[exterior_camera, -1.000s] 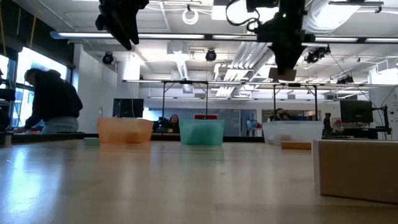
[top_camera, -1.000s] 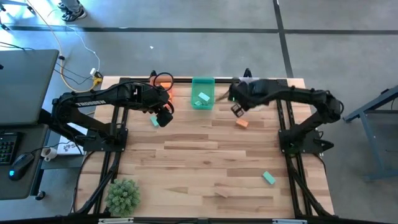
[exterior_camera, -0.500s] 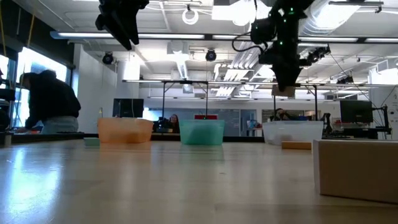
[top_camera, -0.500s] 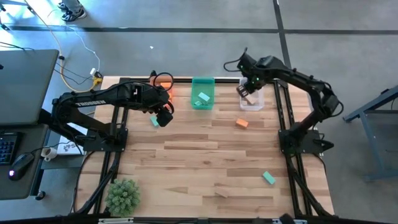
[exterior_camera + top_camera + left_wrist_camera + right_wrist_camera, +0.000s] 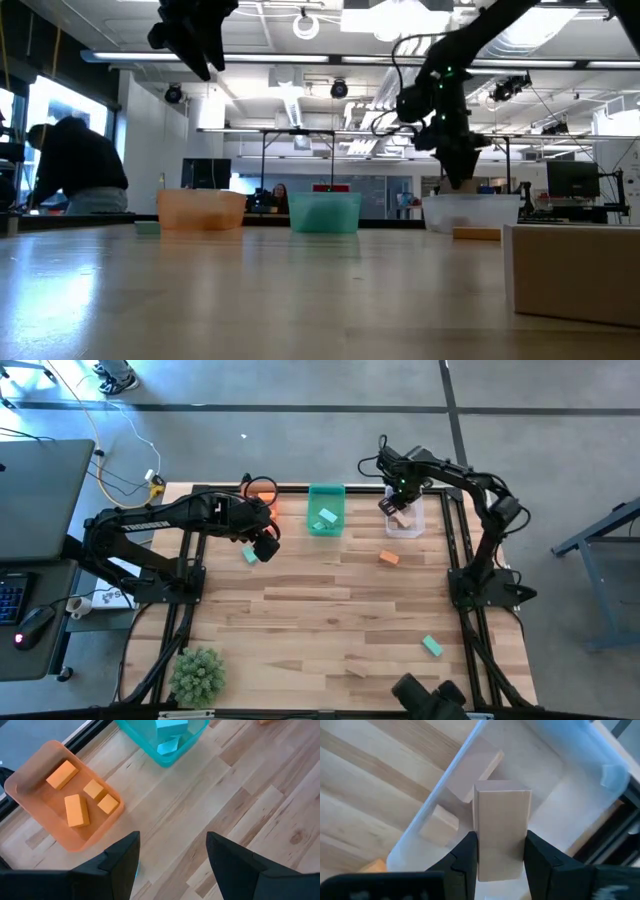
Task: Sort & place blocks by color
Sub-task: Put the brown block into the white bin, then put the blue block into the green bin
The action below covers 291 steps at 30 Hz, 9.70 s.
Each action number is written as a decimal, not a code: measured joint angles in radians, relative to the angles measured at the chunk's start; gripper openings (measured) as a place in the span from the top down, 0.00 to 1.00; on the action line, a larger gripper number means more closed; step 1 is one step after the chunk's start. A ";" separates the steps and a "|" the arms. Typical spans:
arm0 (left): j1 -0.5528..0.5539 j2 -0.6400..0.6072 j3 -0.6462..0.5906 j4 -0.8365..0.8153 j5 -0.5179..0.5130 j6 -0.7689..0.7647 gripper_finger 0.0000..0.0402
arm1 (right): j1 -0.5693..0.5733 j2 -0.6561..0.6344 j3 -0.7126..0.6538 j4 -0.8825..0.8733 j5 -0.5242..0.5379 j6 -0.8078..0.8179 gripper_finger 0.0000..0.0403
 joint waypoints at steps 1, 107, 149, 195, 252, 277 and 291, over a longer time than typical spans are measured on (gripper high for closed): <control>0.000 0.000 0.000 0.000 0.000 -0.001 0.47 | -0.005 0.013 0.000 0.003 -0.002 -0.008 0.76; 0.044 0.041 -0.552 0.249 -0.087 -1.307 0.47 | 0.028 0.101 0.727 -0.114 -0.104 -0.346 0.46; 0.105 0.283 -0.637 0.441 -0.013 -1.111 0.64 | 0.028 0.102 0.727 -0.093 -0.109 -0.344 0.46; 0.235 0.006 -0.641 1.145 1.038 -0.146 0.76 | 0.564 0.102 0.726 -0.036 -0.416 -0.496 0.46; 0.292 0.006 -0.639 1.915 1.416 -0.652 0.76 | 0.726 0.102 0.727 0.307 -0.532 -0.469 0.77; 0.293 0.022 -0.565 1.909 1.458 -0.652 0.74 | 0.727 0.107 0.726 0.276 -0.482 -0.504 0.88; 0.293 0.024 -0.566 1.876 1.445 -0.662 0.75 | 0.727 0.106 0.726 0.283 -0.454 -0.555 0.57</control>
